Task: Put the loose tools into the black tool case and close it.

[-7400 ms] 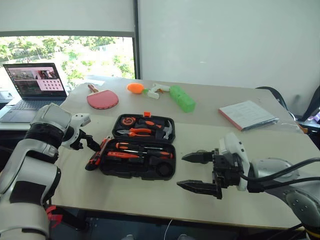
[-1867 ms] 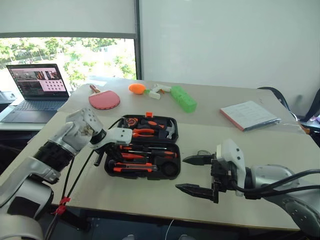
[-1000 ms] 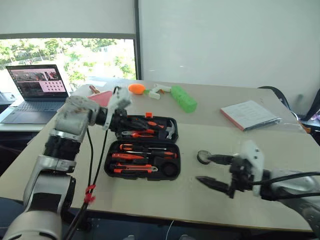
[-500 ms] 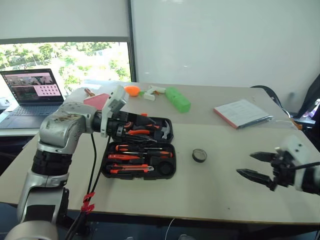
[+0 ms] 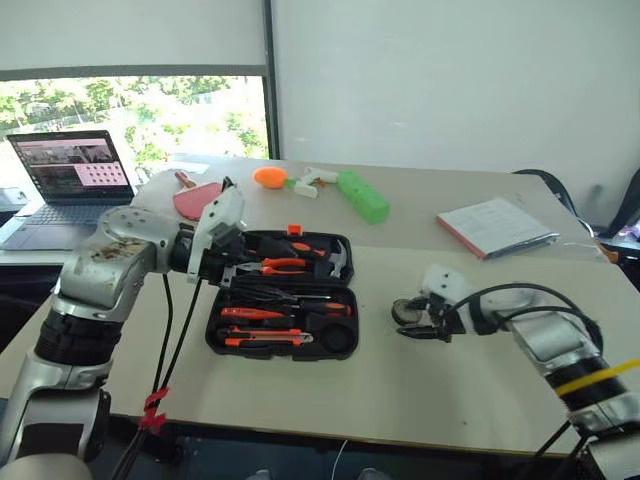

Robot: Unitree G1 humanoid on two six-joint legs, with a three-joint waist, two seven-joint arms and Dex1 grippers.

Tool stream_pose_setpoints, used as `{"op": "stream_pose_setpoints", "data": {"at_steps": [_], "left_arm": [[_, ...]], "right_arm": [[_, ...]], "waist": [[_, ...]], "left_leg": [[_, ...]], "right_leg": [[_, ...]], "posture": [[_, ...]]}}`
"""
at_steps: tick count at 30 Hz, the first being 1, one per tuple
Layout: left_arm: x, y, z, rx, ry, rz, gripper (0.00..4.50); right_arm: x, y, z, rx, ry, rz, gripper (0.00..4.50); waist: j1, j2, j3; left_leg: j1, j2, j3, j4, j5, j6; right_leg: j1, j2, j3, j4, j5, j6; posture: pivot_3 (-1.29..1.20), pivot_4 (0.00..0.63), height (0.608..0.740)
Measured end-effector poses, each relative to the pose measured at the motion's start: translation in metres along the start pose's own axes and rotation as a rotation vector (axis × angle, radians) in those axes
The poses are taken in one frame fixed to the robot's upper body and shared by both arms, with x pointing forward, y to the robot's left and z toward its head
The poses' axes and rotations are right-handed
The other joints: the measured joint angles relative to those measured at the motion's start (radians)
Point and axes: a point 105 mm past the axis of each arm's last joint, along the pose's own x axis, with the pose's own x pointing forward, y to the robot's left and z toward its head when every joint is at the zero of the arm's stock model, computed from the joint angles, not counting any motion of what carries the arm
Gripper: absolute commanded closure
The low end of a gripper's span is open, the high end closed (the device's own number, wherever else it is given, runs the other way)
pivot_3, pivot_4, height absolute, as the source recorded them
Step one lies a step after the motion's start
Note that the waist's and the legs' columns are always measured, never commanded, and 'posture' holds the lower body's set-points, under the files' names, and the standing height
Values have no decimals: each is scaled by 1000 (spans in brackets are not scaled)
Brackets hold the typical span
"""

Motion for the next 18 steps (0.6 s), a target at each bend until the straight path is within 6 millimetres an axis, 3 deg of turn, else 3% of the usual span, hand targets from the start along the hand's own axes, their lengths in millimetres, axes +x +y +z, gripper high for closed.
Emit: {"op": "stream_pose_setpoints", "data": {"at_steps": [6,11,14,15,18], "left_arm": [[-1,-2,-3,6,21,20,0],[-3,-4,-10,-12,36,30,0],[-8,-4,-14,-29,41,46,0],[-9,-4,-15,-32,42,52,0],[-11,-3,-16,-31,48,63,0]], "right_arm": [[5,3,-1,-47,-2,36,4459],[0,5,4,-25,-24,53,4459],[-10,18,42,-29,-156,131,4459],[-15,28,66,-65,-229,179,4459],[-16,43,92,-109,-293,225,4459]], "waist": [[2,0,0],[2,1,0],[-3,3,2],[-5,3,2],[-4,4,2]], "left_leg": [[1,0,0,0,0,0],[2,0,0,0,0,0],[1,1,-1,0,0,0],[1,1,-2,0,0,0],[1,1,-2,0,0,0]], "right_leg": [[1,0,0,1,0,0],[1,0,0,2,0,-1],[0,1,0,2,0,-1],[0,1,-1,2,0,-1],[0,1,-1,2,0,-1]], "posture": [[0,150,740],[0,150,740],[0,150,740],[0,150,740],[0,150,740]]}}
